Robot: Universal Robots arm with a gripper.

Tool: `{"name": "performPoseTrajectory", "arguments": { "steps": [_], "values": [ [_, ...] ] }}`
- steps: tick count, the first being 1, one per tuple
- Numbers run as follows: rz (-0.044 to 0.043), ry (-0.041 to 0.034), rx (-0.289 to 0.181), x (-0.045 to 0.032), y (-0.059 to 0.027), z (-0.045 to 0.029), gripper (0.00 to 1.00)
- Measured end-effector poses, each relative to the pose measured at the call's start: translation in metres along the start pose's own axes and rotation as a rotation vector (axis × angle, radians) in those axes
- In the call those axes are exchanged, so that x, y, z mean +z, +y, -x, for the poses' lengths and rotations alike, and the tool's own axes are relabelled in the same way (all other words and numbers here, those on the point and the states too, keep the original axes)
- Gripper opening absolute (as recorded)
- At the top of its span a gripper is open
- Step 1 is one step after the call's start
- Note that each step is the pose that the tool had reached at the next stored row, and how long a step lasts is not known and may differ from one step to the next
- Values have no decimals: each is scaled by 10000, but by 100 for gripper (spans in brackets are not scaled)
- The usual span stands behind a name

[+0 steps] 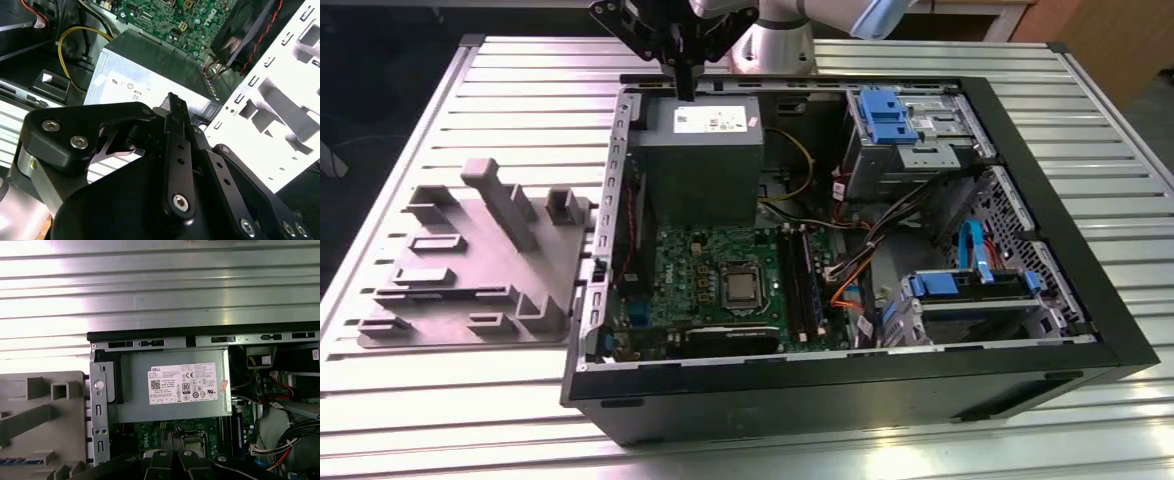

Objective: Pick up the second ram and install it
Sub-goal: 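Reach for the second ram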

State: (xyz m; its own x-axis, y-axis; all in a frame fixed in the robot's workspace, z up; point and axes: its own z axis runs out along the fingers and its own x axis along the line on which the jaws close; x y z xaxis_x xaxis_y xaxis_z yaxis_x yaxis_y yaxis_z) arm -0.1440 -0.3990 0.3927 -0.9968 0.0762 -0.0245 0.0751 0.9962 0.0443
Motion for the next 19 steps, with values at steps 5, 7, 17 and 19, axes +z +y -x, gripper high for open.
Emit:
{"name": "performPoseTrajectory", "arguments": {
  "steps": [5,7,17,19],
  "values": [
    [-1,1,0,2,-3,-32,10],
    [0,0,0,3,-4,-47,10],
    [0,0,0,6,-11,-141,10],
    [1,-1,1,7,-12,-158,10]
  ]
}}
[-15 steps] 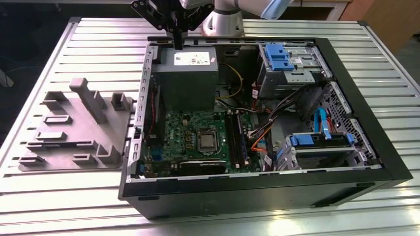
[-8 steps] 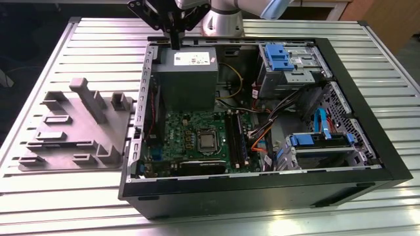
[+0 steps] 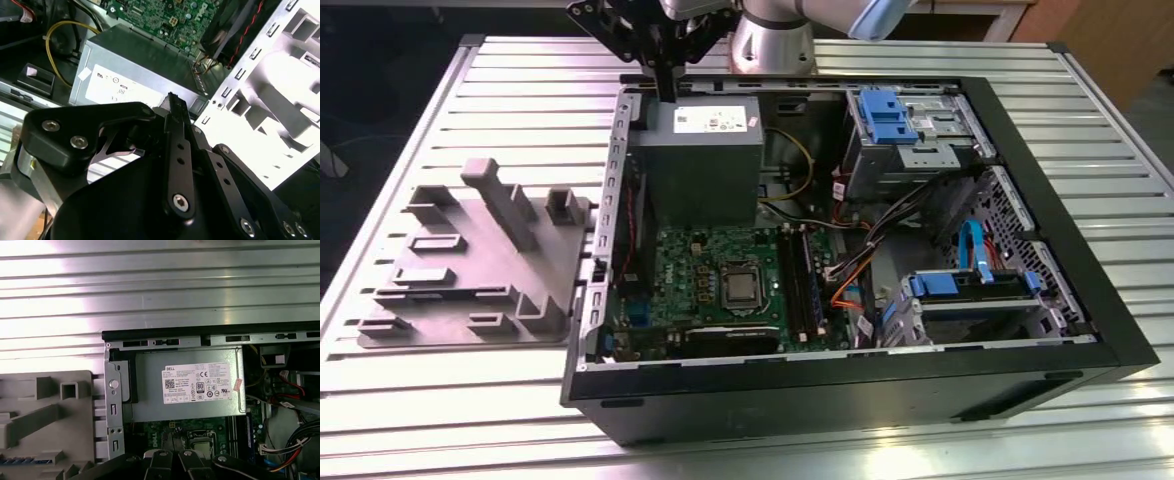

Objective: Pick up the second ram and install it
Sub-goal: 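Reach for the second ram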

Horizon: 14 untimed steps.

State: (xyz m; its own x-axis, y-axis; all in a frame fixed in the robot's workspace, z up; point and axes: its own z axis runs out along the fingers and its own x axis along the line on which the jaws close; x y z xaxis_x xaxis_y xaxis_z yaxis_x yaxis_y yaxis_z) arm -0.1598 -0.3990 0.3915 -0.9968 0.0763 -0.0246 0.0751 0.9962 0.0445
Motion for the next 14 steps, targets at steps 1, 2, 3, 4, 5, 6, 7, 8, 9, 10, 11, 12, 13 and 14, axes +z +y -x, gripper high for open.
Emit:
{"name": "performPoseTrajectory", "arguments": {
  "steps": [1,2,3,4,5,6,7,8,9,10,11,12,13,14],
  "values": [
    [-1,0,-1,0,-1,-5,10],
    [-1,1,-1,0,-1,-9,10],
    [-2,1,0,0,-2,-15,10],
    [-2,2,-1,-1,-4,-25,10],
    [-2,1,-1,0,-4,-37,10],
    [-1,1,-1,1,-5,-49,10],
    [-2,1,0,1,-7,-65,10],
    [-1,0,0,2,-8,-82,10],
    [-1,1,0,4,-9,-97,10],
    [-2,1,0,5,-11,-113,10],
    [-2,2,-1,6,-12,-130,10],
    [-2,1,0,6,-15,-148,10],
    [-2,1,-1,6,-18,-170,10],
    [-2,-1,-2,5,-22,-199,10]
  ]
}}
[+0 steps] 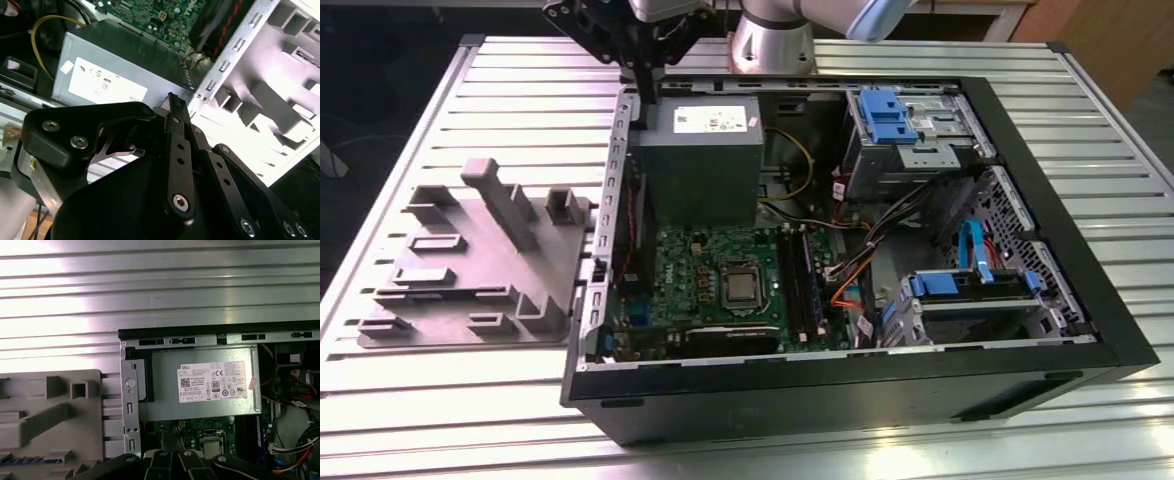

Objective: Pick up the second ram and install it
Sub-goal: 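Reach for the second ram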

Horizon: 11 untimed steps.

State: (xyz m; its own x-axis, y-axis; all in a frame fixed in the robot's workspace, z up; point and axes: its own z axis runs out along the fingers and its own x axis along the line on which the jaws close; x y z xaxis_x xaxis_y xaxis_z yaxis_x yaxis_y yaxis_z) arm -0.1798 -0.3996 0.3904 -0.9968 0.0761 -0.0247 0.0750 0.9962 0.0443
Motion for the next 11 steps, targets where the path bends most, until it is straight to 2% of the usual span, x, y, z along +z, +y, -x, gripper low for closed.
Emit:
{"name": "performPoseTrajectory", "arguments": {
  "steps": [7,11],
  "values": [
    [1,-10,0,-2,-27,-191,10],
    [2,-11,-1,0,-28,-210,10]
  ]
}}
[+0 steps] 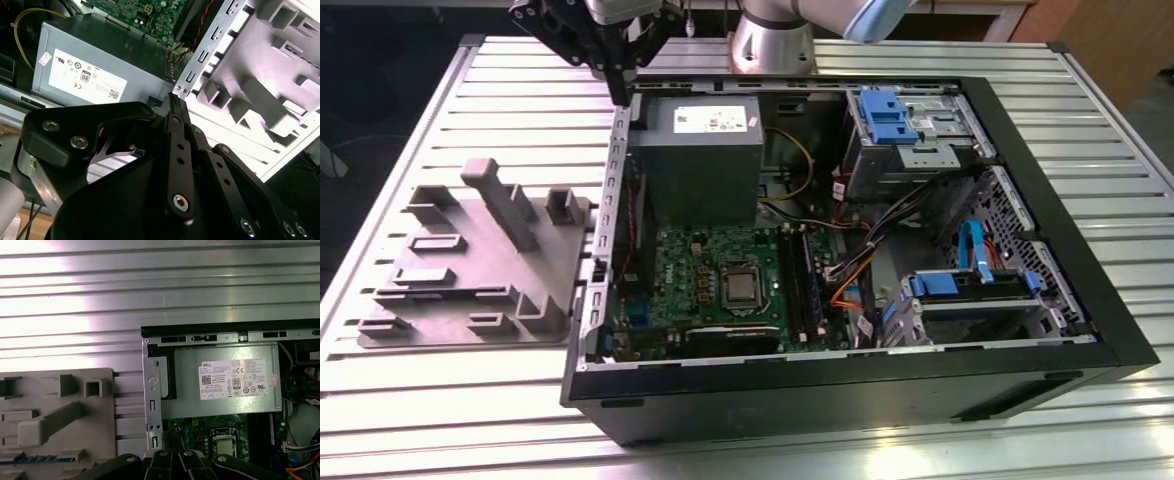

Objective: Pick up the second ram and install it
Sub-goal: 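Reach for the second ram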

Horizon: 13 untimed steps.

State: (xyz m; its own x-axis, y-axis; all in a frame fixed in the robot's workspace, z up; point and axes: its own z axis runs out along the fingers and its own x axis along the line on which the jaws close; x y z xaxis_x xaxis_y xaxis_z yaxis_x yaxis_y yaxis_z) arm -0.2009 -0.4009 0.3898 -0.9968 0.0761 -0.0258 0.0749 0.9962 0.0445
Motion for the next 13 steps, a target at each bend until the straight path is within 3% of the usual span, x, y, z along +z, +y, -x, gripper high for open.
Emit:
{"name": "performPoseTrajectory", "arguments": {
  "steps": [8,13],
  "values": [
    [0,0,1,0,0,-4,10],
    [0,-5,2,4,-27,-69,10]
  ]
}}
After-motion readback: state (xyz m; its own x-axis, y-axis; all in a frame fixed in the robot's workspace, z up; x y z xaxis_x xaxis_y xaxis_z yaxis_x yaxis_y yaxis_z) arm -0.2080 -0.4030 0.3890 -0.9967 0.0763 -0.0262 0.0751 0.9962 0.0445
